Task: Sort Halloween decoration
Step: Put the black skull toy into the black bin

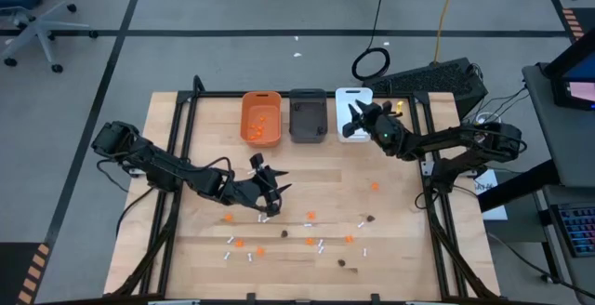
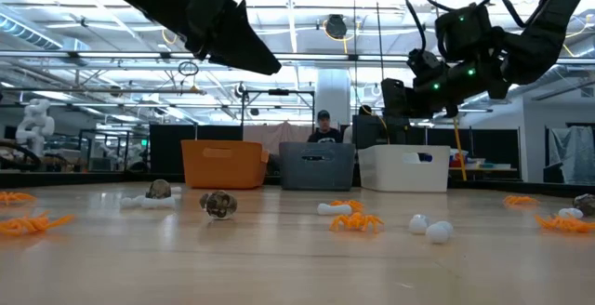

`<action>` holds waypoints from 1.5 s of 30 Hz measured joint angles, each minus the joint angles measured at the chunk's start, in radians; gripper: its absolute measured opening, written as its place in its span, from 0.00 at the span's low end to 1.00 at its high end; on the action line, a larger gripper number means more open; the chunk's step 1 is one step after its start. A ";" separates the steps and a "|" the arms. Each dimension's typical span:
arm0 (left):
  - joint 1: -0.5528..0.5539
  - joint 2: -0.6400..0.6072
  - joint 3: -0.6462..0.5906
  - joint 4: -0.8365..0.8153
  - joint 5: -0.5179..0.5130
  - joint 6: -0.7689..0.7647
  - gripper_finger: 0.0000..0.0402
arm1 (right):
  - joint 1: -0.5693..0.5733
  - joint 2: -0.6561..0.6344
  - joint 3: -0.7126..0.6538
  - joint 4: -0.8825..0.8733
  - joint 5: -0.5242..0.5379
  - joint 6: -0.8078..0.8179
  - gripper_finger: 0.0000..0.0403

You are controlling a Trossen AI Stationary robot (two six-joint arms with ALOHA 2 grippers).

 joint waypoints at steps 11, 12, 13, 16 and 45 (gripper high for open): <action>-0.004 -0.001 0.000 -0.069 -0.001 -0.117 0.42 | 0.124 -0.119 0.000 -0.056 -0.214 -0.095 0.48; -0.004 -0.001 0.000 -0.096 0.000 -0.146 0.42 | 0.148 -0.138 0.000 -0.082 -0.249 -0.103 0.48; -0.005 -0.001 0.000 -0.123 0.000 -0.171 0.42 | 0.175 -0.157 0.000 -0.111 -0.285 -0.113 0.48; -0.009 -0.001 0.000 -0.202 0.011 -0.239 0.42 | 0.262 -0.192 0.000 -0.180 -0.409 -0.141 0.48; -0.200 0.011 -0.001 -0.559 0.110 -0.684 0.68 | 0.681 0.087 -0.001 0.020 -0.521 -0.083 0.46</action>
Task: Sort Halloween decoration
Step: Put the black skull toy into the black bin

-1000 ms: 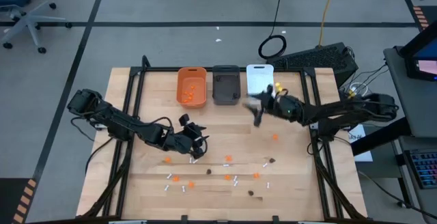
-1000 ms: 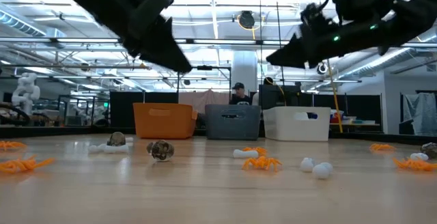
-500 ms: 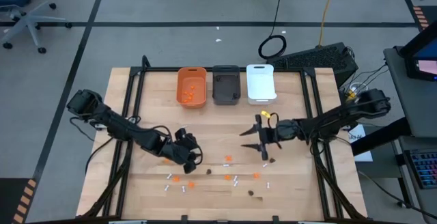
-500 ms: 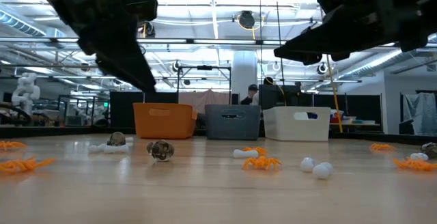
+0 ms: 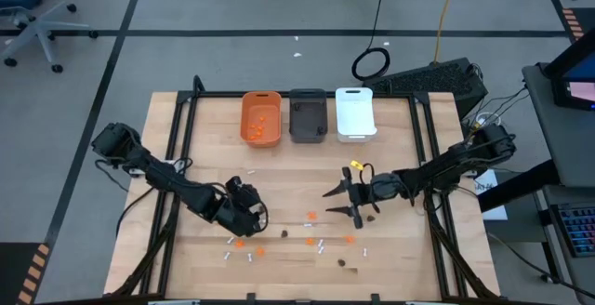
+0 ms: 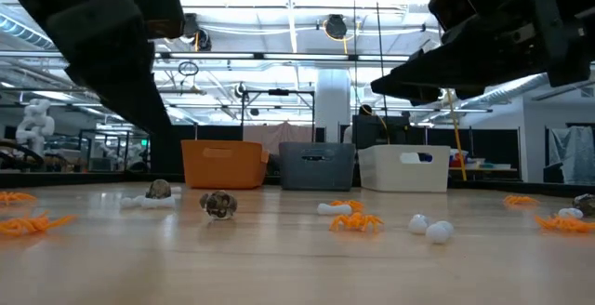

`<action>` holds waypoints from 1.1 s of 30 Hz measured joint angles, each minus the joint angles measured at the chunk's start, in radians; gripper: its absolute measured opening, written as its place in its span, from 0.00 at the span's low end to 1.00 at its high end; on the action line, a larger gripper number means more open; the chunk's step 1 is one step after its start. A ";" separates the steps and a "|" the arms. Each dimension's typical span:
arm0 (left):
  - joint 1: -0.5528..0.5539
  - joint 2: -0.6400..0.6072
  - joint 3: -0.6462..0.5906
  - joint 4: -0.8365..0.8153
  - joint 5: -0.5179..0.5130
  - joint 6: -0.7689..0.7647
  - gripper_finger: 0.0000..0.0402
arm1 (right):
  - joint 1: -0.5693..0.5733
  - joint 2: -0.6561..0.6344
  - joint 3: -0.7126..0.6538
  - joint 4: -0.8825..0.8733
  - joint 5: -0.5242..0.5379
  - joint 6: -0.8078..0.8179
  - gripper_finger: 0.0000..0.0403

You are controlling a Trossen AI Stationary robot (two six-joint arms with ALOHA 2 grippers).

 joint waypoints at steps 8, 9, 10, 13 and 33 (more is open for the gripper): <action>-0.004 0.089 0.000 0.058 -0.004 -0.002 0.72 | 0.016 0.025 0.000 0.053 0.000 -0.013 0.46; -0.004 0.098 0.000 0.076 -0.003 -0.002 0.71 | 0.016 0.025 0.000 0.053 0.000 -0.015 0.46; -0.004 0.107 0.000 0.088 0.002 -0.002 0.70 | 0.016 0.025 0.000 0.053 0.000 -0.017 0.46; -0.005 0.131 0.000 0.124 0.015 -0.004 0.68 | 0.016 0.025 0.000 0.050 0.000 -0.022 0.46; -0.006 0.182 0.000 0.091 0.030 -0.081 0.37 | 0.016 0.025 0.000 0.047 0.000 -0.038 0.46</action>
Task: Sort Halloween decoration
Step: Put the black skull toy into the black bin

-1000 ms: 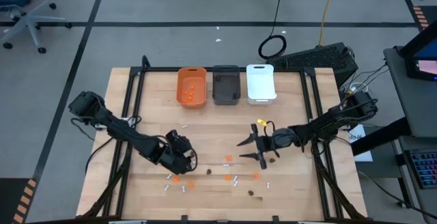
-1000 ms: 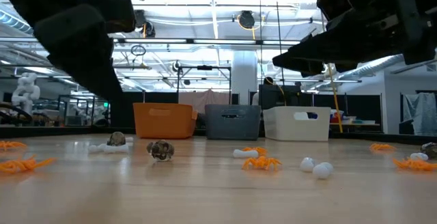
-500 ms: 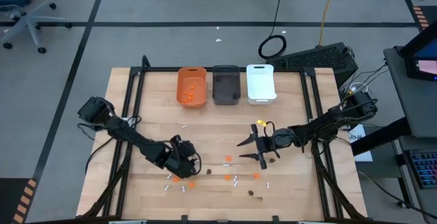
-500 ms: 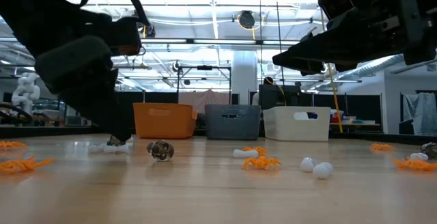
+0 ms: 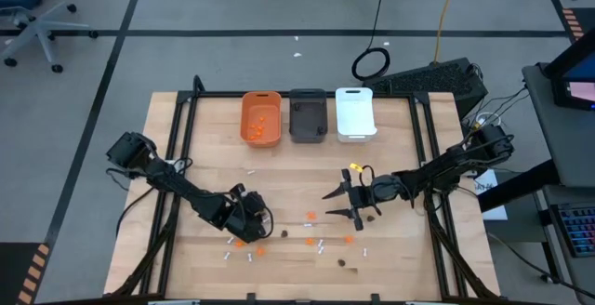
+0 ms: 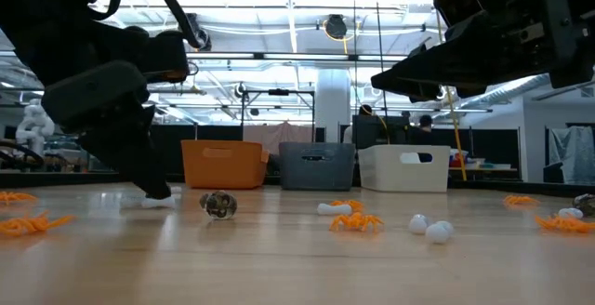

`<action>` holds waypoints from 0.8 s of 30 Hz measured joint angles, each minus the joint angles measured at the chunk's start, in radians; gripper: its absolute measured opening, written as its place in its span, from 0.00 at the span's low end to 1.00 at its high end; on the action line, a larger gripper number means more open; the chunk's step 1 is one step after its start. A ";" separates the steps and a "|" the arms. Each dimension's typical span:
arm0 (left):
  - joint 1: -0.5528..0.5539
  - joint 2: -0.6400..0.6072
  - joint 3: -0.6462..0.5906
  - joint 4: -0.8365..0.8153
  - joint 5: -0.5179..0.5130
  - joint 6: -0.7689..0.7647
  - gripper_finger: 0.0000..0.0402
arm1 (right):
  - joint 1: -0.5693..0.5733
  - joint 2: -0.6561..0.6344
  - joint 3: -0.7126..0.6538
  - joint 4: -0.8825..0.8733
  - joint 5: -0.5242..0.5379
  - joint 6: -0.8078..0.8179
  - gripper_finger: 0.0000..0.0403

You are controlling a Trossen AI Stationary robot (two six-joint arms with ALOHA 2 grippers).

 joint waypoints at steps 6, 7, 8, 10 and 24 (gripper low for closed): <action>0.000 0.012 0.000 -0.001 0.010 -0.001 0.25 | 0.000 0.000 0.000 0.000 0.000 0.000 0.46; 0.000 0.016 0.000 -0.003 0.010 -0.001 0.23 | 0.000 0.000 0.000 0.000 0.000 0.000 0.46; 0.001 0.023 0.001 0.001 0.010 0.000 0.22 | 0.000 0.000 0.000 0.000 0.000 0.000 0.46; 0.007 0.037 0.004 0.008 0.007 0.006 0.19 | 0.000 0.000 0.000 0.000 0.000 0.000 0.46; 0.011 0.021 0.016 0.005 -0.076 0.086 0.13 | 0.000 0.000 0.000 -0.008 0.000 0.003 0.46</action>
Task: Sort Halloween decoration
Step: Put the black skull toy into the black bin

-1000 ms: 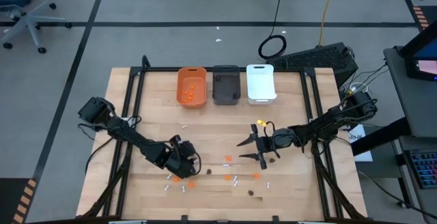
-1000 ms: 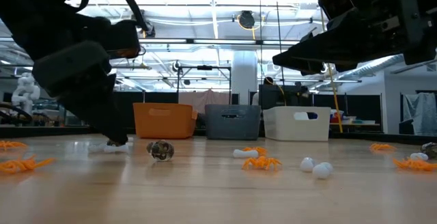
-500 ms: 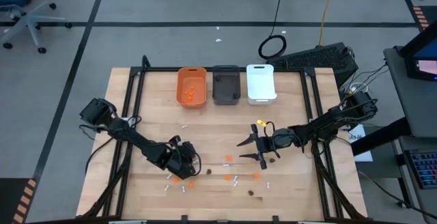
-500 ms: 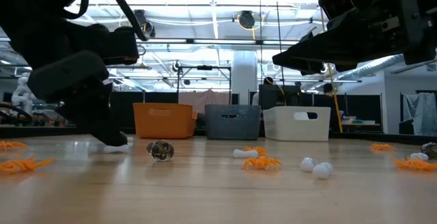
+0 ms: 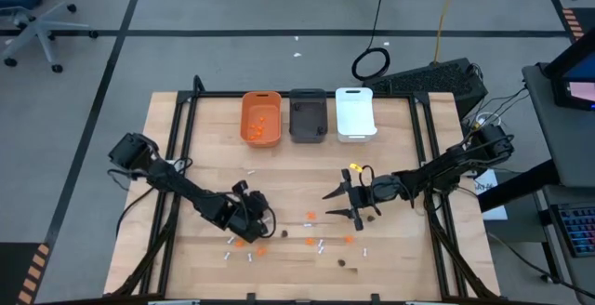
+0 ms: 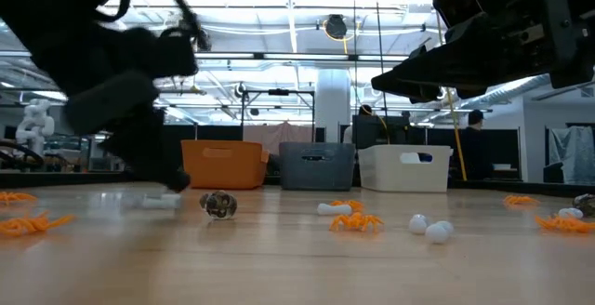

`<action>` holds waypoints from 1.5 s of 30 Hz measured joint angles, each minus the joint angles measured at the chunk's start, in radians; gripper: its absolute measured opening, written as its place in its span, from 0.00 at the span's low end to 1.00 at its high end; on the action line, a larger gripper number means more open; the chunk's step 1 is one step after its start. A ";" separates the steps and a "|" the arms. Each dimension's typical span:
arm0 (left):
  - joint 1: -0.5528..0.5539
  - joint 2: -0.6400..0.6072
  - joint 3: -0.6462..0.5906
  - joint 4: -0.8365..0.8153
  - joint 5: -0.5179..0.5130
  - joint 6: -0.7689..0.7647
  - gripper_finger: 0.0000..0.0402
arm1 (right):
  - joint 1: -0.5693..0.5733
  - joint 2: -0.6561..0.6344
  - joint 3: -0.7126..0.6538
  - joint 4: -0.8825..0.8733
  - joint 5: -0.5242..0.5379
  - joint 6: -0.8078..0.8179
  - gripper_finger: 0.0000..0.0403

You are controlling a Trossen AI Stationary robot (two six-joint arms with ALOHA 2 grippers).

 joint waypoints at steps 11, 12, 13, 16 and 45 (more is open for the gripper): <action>0.006 -0.096 0.099 0.015 -0.185 0.292 0.13 | 0.000 0.000 0.000 -0.007 0.000 -0.006 0.46; 0.009 -0.106 0.111 0.028 -0.197 0.332 0.13 | 0.000 0.000 0.000 -0.007 0.000 -0.005 0.46; 0.012 -0.115 0.120 0.052 -0.201 0.374 0.13 | 0.000 0.000 0.000 -0.006 0.000 -0.004 0.46; 0.023 -0.143 0.140 0.121 -0.212 0.503 0.13 | 0.000 0.000 0.000 0.001 0.000 -0.001 0.46; 0.046 -0.213 0.178 0.388 -0.110 1.539 0.13 | 0.000 0.000 0.000 -0.008 0.000 -0.014 0.46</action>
